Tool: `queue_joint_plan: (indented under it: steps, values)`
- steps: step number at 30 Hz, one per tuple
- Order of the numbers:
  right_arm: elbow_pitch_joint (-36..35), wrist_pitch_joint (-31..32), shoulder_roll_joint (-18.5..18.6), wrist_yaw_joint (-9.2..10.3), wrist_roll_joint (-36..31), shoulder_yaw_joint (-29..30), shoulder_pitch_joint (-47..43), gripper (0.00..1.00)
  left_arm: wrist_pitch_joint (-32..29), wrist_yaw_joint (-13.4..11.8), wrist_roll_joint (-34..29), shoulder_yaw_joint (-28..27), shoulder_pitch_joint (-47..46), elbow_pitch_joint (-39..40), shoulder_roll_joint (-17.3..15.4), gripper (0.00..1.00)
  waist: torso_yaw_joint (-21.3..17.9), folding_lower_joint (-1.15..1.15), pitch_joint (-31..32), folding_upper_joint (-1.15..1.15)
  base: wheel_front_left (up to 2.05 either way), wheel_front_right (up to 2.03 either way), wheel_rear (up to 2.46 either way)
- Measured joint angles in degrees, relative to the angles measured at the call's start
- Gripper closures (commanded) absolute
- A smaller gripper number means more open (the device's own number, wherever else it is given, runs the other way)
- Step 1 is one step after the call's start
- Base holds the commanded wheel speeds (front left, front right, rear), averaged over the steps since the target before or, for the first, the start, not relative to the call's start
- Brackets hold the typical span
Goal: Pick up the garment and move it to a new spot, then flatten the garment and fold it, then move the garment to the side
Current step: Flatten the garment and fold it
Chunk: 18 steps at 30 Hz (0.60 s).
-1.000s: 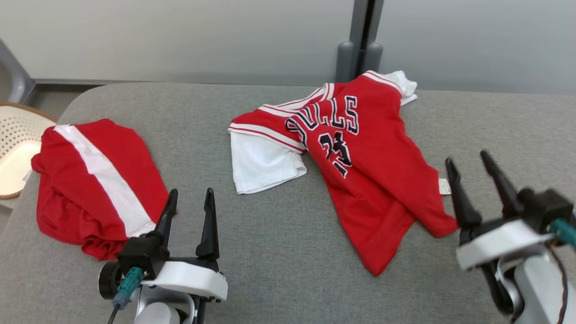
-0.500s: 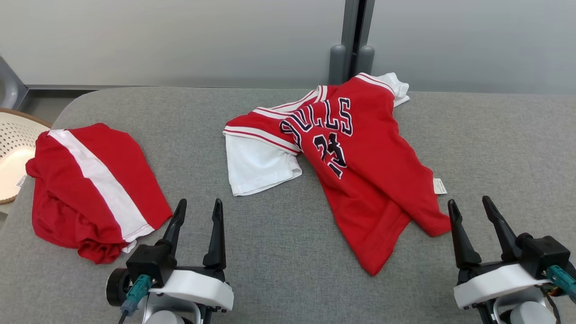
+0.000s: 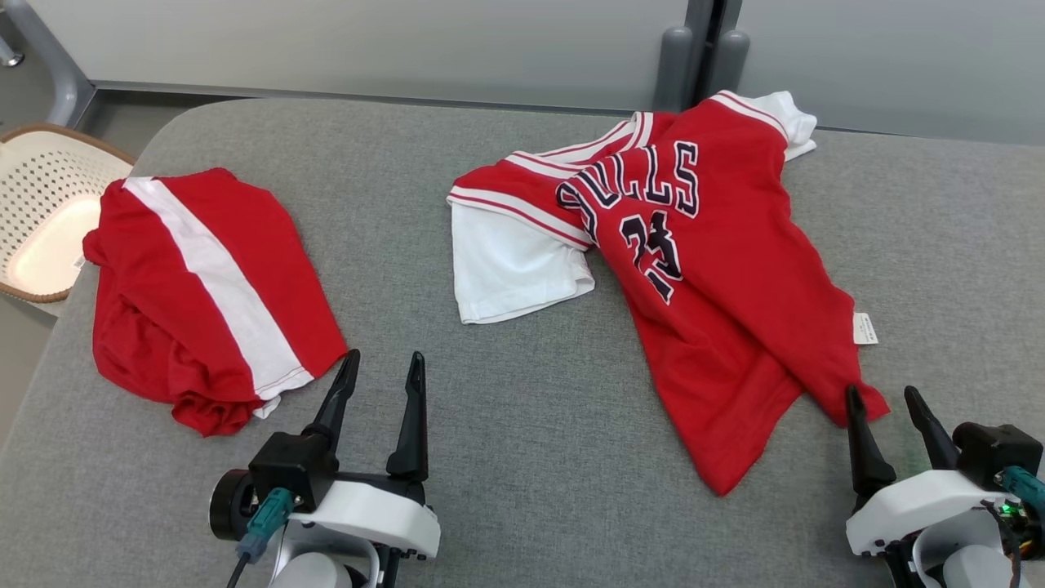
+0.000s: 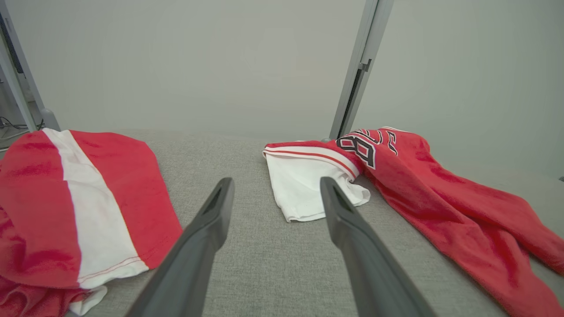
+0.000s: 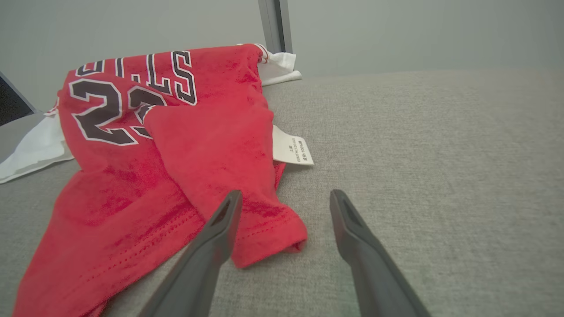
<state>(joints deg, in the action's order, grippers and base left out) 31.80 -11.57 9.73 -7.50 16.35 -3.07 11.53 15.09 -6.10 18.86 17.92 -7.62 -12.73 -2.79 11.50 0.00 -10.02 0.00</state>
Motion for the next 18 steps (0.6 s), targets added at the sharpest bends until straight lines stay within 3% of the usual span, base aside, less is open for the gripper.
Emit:
queue_joint_plan:
  steps: [2, 3, 4, 12, 18]
  values:
    - [1.51, 0.12, -0.04, 0.00, 0.89, -0.52, 0.46, 0.00, 0.00, 0.00, -0.01, 0.14, -0.29, -0.04, 0.00, 0.00, 0.59, 0.00, -0.51, 0.00, 0.00, 0.00, 0.00]
    - [2.27, 0.36, -0.09, 0.00, 1.56, -0.94, 0.68, 0.59, 0.00, 0.00, -0.01, 0.21, -0.53, -0.07, 0.02, 0.00, 0.83, 0.00, -0.72, 0.00, 0.00, 0.00, 0.00]
    - [2.75, 0.30, -0.08, 0.00, 1.79, -1.20, 0.90, 1.00, 0.00, 0.00, -0.01, 0.25, -0.76, -0.07, -0.01, 0.00, 1.03, 0.00, -0.93, 0.00, 0.00, 0.00, 0.00]
    - [2.01, -2.45, 1.63, 0.00, 1.98, -0.92, 3.27, 1.00, 0.00, -0.14, -0.20, 0.04, -1.01, -0.26, 0.00, 0.00, 0.92, 0.00, -0.97, 0.00, 0.00, 0.00, 0.00]
    - [-2.26, -2.37, 6.84, 0.00, -0.26, 0.04, 6.99, 1.00, 0.00, -0.19, -0.13, 0.77, -1.07, -0.29, 0.00, 0.00, 0.39, 0.00, -0.44, 0.00, 0.00, 0.00, 0.00]
